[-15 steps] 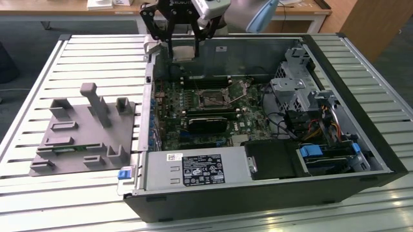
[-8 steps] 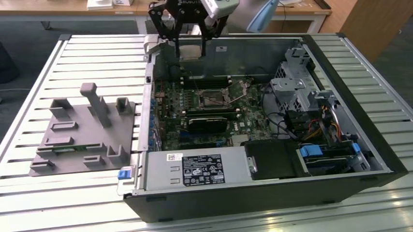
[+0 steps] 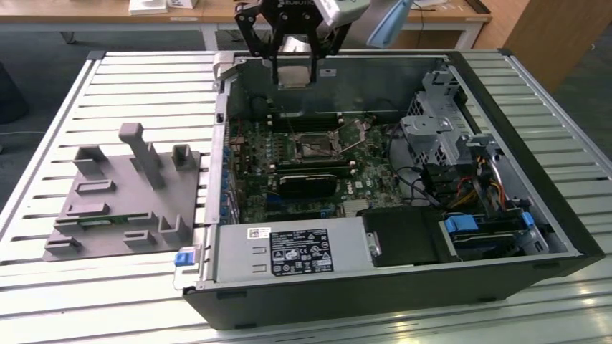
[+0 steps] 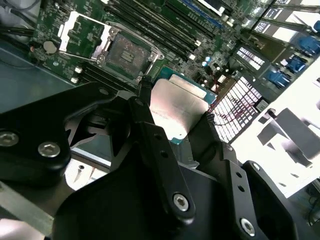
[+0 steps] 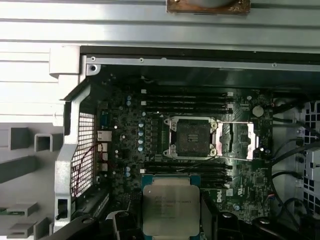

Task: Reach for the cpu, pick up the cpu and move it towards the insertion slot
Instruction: 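Pick up the cpu and move it towards the insertion slot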

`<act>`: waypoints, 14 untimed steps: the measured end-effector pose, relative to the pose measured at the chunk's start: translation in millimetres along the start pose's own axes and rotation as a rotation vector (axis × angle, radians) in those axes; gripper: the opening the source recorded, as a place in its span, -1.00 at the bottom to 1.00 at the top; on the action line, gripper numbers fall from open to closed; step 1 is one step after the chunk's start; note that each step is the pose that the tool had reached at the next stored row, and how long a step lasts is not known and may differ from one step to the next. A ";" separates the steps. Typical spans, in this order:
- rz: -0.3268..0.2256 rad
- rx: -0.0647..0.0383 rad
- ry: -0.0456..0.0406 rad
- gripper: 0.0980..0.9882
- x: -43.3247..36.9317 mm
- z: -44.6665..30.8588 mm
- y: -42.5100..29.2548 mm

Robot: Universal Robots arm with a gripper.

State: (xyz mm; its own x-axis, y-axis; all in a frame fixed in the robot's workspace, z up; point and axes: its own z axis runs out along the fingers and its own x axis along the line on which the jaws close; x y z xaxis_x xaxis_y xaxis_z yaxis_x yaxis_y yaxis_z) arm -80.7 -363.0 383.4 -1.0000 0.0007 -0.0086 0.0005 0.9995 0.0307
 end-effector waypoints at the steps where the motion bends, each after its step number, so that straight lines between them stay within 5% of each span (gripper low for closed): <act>1: 0.001 0.000 -0.0006 0.00 -1.8 0.1 0.4; 14: 0.011 0.000 -0.0100 0.00 -25.6 1.0 5.2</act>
State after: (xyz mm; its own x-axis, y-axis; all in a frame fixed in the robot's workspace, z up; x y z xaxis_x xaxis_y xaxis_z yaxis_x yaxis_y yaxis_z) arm -55.0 -357.8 382.8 -0.9998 0.0119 -0.0183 0.0113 0.9995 0.0306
